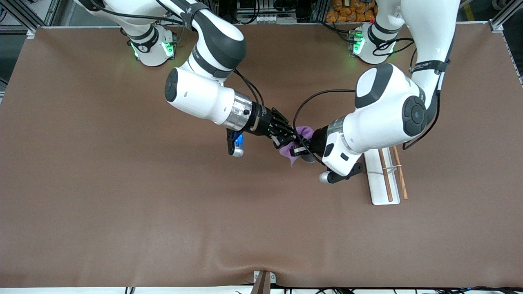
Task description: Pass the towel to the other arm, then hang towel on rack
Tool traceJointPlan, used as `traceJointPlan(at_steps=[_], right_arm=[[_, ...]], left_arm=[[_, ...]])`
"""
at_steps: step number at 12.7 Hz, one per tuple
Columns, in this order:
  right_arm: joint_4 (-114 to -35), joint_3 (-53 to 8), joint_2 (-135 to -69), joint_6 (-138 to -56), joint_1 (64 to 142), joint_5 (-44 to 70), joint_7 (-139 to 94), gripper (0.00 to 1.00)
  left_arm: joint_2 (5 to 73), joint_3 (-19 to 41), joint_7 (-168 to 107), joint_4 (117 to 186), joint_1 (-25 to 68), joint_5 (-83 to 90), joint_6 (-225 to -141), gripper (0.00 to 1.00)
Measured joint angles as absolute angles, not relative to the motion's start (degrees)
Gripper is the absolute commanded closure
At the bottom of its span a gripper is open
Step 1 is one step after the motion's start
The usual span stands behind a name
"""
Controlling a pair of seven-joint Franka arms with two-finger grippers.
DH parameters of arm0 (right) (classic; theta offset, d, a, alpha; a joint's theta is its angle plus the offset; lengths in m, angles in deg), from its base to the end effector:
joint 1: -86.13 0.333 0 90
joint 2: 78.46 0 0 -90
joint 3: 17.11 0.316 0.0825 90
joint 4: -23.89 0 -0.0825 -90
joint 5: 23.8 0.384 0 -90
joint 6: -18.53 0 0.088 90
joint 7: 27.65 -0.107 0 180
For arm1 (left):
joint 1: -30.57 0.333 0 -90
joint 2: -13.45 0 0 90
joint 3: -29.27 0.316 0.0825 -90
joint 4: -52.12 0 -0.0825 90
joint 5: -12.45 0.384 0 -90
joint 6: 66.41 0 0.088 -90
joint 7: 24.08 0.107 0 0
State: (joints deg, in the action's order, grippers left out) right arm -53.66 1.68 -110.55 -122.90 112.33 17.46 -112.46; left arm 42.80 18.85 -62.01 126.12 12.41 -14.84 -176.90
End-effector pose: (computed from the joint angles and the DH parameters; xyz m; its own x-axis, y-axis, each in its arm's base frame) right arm 0.5762 0.4883 0.4765 0.3589 -0.5960 -0.7183 -0.9291 -0.1549 -0.3358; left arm 0.6321 -0.3471 0.4793 0.9317 0.2538 -0.2599 0.3507 -0.8148 0.4616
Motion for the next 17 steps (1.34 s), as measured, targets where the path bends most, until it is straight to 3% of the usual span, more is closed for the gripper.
traceJointPlan(at_steps=[6, 12, 17], right_arm=[[-53.73, 0.93, -110.56, -118.5, 111.18, 17.4, -112.46, 0.0], [-52.95, 0.71, -108.89, -99.96, 103.36, 0.32, -112.12, 0.0], [-52.9, 0.68, -106.62, -89.25, 97.85, -1.66, -100.57, 0.0]], left_arm=[[39.69, 19.51, -60.93, 125.36, 15.73, -11.17, -174.84, 1.0], [39.88, 19.93, -53.62, 126.72, 19.39, -3.08, -167.88, 1.0], [41.24, 20.18, -38.42, 130.63, 24.33, 1.23, -165.34, 1.0]])
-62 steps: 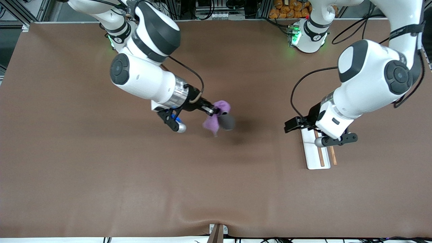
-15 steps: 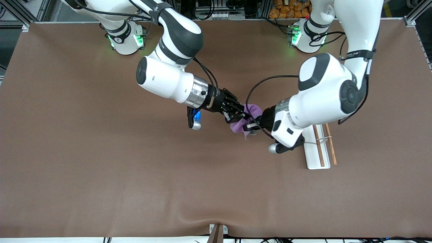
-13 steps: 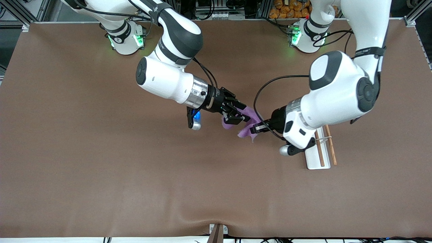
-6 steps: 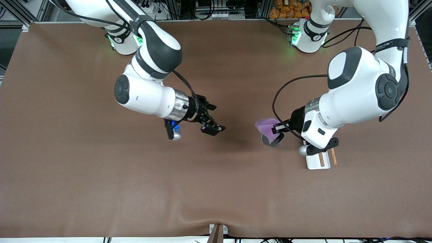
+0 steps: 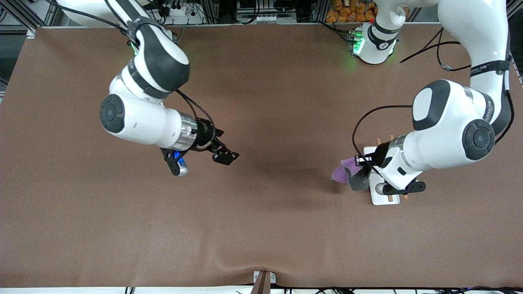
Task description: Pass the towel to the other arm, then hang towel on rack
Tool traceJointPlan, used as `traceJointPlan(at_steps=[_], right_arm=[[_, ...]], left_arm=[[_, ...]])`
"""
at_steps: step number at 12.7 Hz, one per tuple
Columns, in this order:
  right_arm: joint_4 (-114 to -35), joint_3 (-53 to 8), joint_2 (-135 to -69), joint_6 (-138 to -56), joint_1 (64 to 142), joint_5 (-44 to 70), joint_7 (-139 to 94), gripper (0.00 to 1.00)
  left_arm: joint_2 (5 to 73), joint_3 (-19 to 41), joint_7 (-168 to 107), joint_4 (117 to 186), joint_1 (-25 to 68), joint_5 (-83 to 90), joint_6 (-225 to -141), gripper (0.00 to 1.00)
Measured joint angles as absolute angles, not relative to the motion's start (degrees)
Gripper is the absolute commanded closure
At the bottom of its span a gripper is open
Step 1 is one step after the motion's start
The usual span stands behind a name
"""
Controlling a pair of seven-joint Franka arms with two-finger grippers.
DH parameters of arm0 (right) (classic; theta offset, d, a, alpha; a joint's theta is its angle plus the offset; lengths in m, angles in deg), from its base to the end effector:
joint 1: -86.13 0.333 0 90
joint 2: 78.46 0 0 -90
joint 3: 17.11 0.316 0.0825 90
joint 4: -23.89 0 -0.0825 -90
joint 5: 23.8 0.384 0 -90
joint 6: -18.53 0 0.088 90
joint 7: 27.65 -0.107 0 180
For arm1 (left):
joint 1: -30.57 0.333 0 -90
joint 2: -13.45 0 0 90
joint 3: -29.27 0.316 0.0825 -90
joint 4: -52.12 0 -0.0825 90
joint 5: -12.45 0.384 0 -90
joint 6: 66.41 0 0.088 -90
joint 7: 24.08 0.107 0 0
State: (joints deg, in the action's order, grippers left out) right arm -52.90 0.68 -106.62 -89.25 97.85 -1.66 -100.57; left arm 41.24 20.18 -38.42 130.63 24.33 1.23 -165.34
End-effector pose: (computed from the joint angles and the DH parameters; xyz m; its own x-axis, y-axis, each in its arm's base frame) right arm 0.6225 0.3335 0.4730 0.5801 -0.6688 -0.4649 -0.8007 -0.5730 -0.1747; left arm 0.6617 -0.1794 0.4344 0.9820 0.0171 -0.1880 0.0589 -0.9739 0.2190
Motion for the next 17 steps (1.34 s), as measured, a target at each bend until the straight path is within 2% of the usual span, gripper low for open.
traceJointPlan(at_steps=[7, 11, 15, 16, 17], right_arm=[[-52.79, 0.58, -102.4, -76.44, 87.49, -8.82, -76.65, 0.0], [-52.77, 0.58, -101.06, -73.15, 82.88, -13.65, -62.14, 0.0], [-52.76, 0.57, -99.66, -71.0, 81.56, -20.95, -50.99, 0.0], [-52.76, 0.57, -99.34, -70.56, 80.85, -21.37, -48.64, 0.0], [-52.76, 0.57, -99.0, -70.15, 79.86, -21.92, -45.77, 0.0]], left_arm=[[42.28, 20.37, -22.54, 133.96, 31.52, 9.26, -162.14, 1.0], [42.84, 20.48, -14.62, 135.29, 38.02, 10.12, -161.49, 1.0], [45.32, 20.44, -12.7, 135.36, 41.35, 10.12, -161.45, 1.0], [45.68, 20.36, -12.7, 135.36, 41.32, 10.13, -161.47, 0.98], [45.79, 20.26, -12.7, 135.36, 41.22, 10.12, -161.47, 0.68]])
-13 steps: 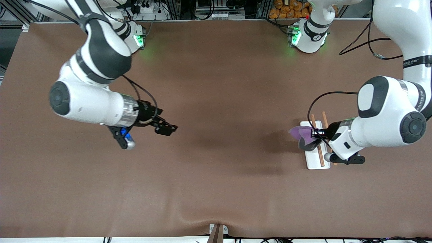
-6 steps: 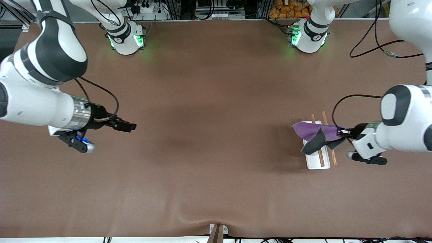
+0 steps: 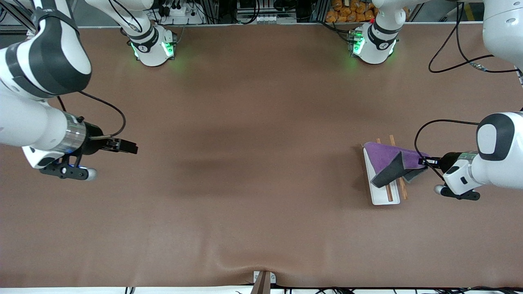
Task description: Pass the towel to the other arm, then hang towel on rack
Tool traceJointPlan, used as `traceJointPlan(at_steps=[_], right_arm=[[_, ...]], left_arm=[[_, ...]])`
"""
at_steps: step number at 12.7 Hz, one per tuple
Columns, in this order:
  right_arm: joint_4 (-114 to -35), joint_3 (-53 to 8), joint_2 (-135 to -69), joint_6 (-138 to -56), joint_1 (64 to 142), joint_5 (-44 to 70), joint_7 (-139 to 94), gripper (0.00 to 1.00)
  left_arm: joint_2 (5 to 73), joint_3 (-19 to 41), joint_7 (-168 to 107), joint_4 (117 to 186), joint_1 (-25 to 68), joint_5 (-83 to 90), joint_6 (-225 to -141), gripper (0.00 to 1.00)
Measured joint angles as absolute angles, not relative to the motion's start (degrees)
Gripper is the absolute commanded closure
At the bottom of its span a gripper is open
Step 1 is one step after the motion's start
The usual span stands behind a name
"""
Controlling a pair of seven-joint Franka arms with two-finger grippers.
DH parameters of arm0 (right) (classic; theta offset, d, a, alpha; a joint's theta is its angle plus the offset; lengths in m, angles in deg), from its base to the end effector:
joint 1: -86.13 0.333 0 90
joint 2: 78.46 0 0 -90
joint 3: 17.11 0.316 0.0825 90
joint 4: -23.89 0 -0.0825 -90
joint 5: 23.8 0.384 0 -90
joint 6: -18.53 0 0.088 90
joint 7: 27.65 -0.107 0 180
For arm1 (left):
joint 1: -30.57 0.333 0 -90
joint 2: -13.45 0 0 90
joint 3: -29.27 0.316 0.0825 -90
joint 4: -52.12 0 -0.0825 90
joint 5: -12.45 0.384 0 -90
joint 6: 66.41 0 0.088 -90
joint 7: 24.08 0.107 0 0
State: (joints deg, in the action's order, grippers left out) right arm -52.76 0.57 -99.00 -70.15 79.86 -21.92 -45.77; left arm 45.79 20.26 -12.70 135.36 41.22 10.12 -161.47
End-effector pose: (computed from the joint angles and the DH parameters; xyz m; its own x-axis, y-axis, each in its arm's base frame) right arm 0.6402 0.0997 0.5244 0.9784 -0.1200 -0.1684 -0.1367 -0.9864 -0.0911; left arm 0.6649 0.0314 0.3375 0.9338 -0.1718 -0.3139 -0.1169 -0.9756 0.1859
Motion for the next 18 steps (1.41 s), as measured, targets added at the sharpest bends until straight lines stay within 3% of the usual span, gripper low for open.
traceJointPlan(at_steps=[1, 6, 13, 18], right_arm=[[-52.78, 0.55, -98.64, -69.71, 78.77, -22.98, -42.25, 0.0], [-57.18, 0.57, -94.09, -69.78, 75.76, -25.54, -34.2, 0.0], [-78.29, 1.05, -80.68, -80.55, 75.74, -24.02, -36.52, 0.0], [-80.06, 0.84, -78.6, -83.26, 74.91, -23.59, -37.58, 0.0]], left_arm=[[45.79, 20.17, -12.7, 135.33, 41.18, 10.12, -161.47, 0.01], [45.78, 20.12, -12.7, 134.76, 41.19, 10.12, -161.47, 0.0], [41.35, 19.41, -13.02, 133.57, 40.97, 10.12, -160.21, 0.0], [34.67, 19.17, -13.96, 133.08, 40.97, 10.13, -158.87, 0.0]])
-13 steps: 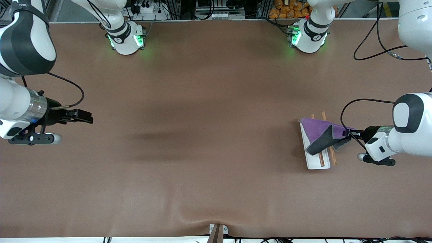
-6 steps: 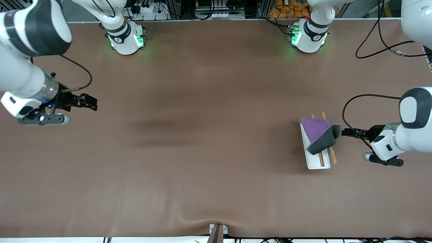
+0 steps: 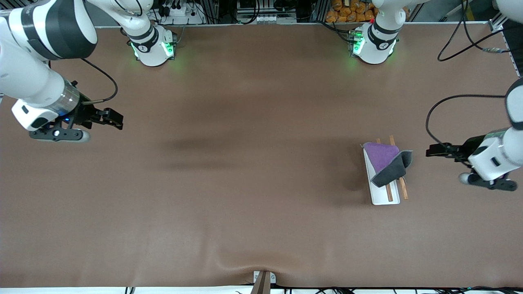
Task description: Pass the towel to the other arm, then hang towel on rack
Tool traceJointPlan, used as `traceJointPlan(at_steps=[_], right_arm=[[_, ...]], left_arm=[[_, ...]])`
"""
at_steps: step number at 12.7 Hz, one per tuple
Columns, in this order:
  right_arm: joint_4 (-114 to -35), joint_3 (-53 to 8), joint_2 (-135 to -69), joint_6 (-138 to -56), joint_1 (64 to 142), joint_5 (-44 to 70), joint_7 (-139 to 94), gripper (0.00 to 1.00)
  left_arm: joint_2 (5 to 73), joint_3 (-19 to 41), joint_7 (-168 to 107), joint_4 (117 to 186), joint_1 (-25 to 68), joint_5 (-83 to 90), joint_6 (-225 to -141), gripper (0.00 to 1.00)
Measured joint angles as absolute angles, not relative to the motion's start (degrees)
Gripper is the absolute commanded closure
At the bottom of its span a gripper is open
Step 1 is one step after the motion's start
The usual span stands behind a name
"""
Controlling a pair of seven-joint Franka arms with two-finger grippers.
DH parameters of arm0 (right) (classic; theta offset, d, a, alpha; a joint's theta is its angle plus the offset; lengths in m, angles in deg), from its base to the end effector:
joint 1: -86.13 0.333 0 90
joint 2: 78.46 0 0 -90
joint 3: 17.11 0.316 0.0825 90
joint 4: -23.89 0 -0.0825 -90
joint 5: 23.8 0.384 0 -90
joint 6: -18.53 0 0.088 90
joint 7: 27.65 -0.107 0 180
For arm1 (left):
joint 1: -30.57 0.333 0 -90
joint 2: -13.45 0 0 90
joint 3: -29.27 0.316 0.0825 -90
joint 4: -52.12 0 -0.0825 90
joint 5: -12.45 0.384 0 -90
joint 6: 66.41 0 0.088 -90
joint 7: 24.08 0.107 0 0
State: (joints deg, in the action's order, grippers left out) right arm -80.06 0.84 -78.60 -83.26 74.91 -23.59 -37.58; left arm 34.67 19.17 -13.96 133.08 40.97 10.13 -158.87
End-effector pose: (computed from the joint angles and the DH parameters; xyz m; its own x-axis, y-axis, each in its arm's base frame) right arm 0.5555 0.0657 0.5250 0.9976 -0.0566 -0.0402 -0.0566 -0.9984 0.0027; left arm 0.6518 0.0163 0.4805 0.9756 -0.1668 -0.1428 -0.1485 -0.9803 0.1301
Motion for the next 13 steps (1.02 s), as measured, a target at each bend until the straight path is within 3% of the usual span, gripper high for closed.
traceJointPlan(at_steps=[6, 13], right_arm=[[-72.27, 0.62, -80.67, -78.54, 72.76, -23.34, -37.55, 0.0], [-64.96, 0.72, -83.11, -74.11, 72.16, -23.38, -33.61, 0.0]], left_arm=[[30.26, 18.84, -13.96, 129.14, 40.66, 14.18, -152.61, 0.0], [23.01, 19.04, -20.63, 129.71, 36.28, 14.18, -149.94, 0.0]])
